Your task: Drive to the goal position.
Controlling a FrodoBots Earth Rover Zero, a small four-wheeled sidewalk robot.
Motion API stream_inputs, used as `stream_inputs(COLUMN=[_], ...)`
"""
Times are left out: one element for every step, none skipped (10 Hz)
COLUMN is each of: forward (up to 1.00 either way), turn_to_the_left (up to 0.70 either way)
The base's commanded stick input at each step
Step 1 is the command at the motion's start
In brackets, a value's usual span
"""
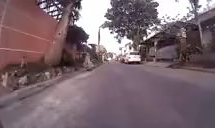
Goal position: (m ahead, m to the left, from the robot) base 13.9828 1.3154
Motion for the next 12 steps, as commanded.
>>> stream_inputs(forward=[1.00, 1.00, 1.00, 1.00, 1.00, 1.00, 1.00, 1.00, 1.00, 1.00, 1.00, 1.00], turn_to_the_left=[0.00, 0.00, 0.00, 0.00, 0.00, 0.00, 0.00, 0.00, 0.00, 0.00, 0.00, 0.00])
